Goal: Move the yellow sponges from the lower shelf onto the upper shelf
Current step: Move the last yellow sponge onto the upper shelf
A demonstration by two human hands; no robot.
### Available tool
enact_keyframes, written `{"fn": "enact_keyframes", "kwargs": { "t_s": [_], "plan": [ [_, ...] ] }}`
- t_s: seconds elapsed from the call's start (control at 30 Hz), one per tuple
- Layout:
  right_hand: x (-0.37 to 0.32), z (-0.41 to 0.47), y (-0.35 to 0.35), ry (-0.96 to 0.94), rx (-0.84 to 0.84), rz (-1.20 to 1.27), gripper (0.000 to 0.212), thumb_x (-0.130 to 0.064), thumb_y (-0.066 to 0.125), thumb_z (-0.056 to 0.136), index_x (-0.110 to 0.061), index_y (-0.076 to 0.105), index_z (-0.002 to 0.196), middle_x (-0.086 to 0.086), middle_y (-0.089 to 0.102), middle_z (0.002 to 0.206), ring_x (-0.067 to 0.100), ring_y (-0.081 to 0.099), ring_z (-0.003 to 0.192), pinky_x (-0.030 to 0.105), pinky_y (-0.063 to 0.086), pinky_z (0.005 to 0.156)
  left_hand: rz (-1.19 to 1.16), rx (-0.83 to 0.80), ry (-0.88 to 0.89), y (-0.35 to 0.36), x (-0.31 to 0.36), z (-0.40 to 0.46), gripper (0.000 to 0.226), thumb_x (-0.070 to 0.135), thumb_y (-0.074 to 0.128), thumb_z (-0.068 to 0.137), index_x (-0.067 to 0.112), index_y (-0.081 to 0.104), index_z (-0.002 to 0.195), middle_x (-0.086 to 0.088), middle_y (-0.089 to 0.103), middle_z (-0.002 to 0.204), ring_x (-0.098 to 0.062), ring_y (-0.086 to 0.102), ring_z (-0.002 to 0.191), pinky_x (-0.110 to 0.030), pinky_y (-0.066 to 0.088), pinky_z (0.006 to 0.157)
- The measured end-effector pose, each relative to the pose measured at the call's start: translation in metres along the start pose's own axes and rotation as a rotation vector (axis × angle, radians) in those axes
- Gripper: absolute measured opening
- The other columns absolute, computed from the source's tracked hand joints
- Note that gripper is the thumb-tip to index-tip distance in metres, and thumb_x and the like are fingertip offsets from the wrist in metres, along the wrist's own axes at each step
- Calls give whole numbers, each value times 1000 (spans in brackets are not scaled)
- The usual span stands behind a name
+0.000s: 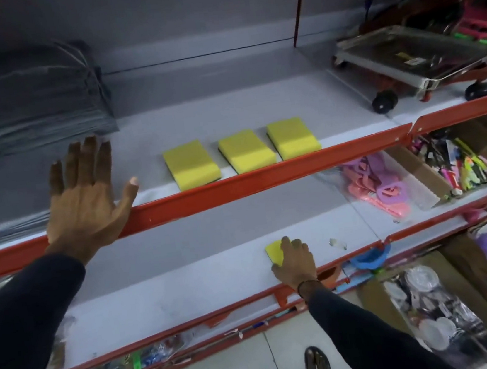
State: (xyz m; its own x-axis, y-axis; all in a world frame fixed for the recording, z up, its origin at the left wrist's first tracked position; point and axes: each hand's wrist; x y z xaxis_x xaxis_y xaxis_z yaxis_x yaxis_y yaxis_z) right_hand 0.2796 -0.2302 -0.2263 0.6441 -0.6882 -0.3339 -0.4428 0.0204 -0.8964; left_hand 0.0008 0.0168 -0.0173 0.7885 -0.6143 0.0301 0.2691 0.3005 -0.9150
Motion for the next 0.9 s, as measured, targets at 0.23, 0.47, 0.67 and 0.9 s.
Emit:
{"fn": "enact_keyframes", "kwargs": {
  "t_s": [0.23, 0.47, 0.67, 0.9],
  "plan": [
    [-21, -63, -93, -508, 236, 135, 51, -31, 67, 68, -9, 54, 112, 12, 59, 121, 35, 56, 107, 46, 53, 89, -19, 9, 1, -8, 5, -2, 85, 66, 19, 98, 16, 7, 167, -9, 7, 176, -33, 3, 161, -52, -4, 127],
    [-39, -59, -285, -583, 885, 364, 45, -27, 77, 76, -5, 55, 109, 16, 60, 107, 31, 55, 100, 37, 44, 89, -8, 25, 11, -17, 11, -5, 84, 59, 27, 97, 13, 15, 166, -12, 15, 175, -35, 14, 159, -38, -18, 122],
    [-20, 17, -305, -155, 482, 104, 80, -74, 43, 67, -8, 53, 109, 27, 63, 104, 46, 59, 99, 46, 51, 84, 11, 33, 21, -18, 10, -7, 84, 58, 27, 97, 13, 14, 166, -10, 14, 175, -14, -13, 159, -42, -17, 124],
    [-18, 18, -314, -179, 499, -54, 64, -65, 48, 81, -8, 64, 105, 25, 65, 105, 45, 60, 99, 47, 53, 86, 28, 29, 116, -27, 29, -6, 78, 59, 24, 101, 10, 33, 161, -13, 32, 169, -37, 32, 153, -57, 8, 125]
  ]
}}
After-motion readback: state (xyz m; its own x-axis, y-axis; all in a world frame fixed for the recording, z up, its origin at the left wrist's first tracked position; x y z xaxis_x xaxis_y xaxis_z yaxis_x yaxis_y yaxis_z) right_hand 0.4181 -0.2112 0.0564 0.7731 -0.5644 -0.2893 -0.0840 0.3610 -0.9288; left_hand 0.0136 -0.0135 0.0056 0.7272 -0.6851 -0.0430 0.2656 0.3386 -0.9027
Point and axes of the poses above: each hand's wrist, its own z-axis towards the middle knuckle, its own y-axis out of the palm, x = y × z
